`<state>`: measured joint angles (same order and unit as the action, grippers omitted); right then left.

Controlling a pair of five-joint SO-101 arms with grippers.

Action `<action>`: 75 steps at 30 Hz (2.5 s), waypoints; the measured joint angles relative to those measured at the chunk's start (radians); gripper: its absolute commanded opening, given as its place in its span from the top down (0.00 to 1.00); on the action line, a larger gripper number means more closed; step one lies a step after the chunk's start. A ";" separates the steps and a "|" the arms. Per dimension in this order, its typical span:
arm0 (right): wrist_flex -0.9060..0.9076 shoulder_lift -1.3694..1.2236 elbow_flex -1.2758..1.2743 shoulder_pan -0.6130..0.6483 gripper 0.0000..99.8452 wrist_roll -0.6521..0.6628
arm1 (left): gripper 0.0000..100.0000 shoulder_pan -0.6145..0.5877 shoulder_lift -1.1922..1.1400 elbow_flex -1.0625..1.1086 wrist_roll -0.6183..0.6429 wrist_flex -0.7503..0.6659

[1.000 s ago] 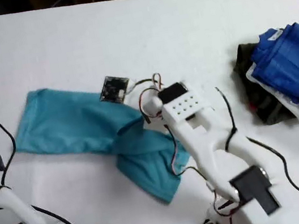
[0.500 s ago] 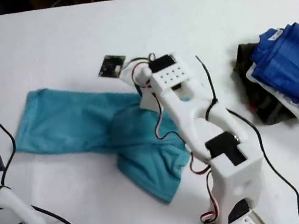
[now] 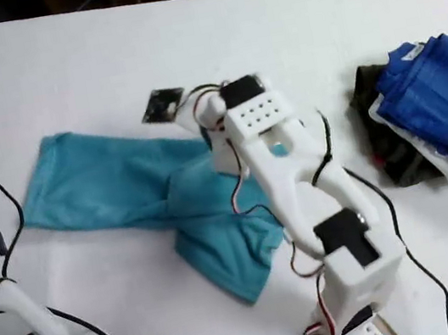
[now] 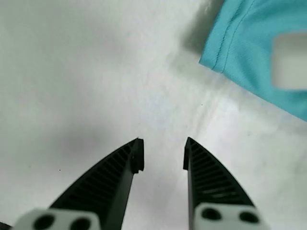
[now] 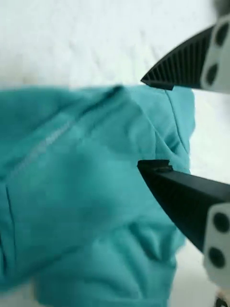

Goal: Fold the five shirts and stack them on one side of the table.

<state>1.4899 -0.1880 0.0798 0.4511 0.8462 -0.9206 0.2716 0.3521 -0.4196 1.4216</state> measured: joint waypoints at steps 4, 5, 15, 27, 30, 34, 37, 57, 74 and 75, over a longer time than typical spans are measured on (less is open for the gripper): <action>0.026 0.143 -0.115 0.055 0.76 -0.032 | 0.84 0.000 0.000 0.000 0.000 0.029; 0.026 0.184 -0.160 0.071 0.76 -0.037 | 0.84 0.000 0.000 0.000 0.000 0.032; -0.117 0.583 -0.841 0.273 0.76 -0.066 | 0.84 0.000 0.000 0.000 0.000 0.035; -0.219 0.572 -0.954 0.450 0.76 -0.232 | 0.84 0.000 0.000 0.000 -0.025 0.035; -0.241 0.509 -0.954 0.445 0.76 -0.239 | 0.84 0.000 0.000 0.000 -0.025 0.035; -0.241 0.439 -0.947 0.453 0.76 -0.239 | 0.84 0.000 0.000 0.000 -0.029 0.035; -0.242 0.405 -0.930 0.462 0.76 -0.239 | 0.84 0.000 0.000 0.000 -0.029 0.035; -0.241 0.207 -0.795 0.535 1.00 -0.316 | 0.84 0.000 0.000 0.000 -0.031 0.035; -0.103 0.193 -0.565 0.354 0.98 -0.313 | 0.84 0.002 0.000 0.000 -0.031 0.035; -0.087 0.193 -0.528 0.336 0.98 -0.313 | 0.84 0.002 0.000 0.000 -0.031 0.035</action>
<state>1.4024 0.0054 -0.4480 0.7871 0.5332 -0.9191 0.2716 0.3521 -0.4503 1.4569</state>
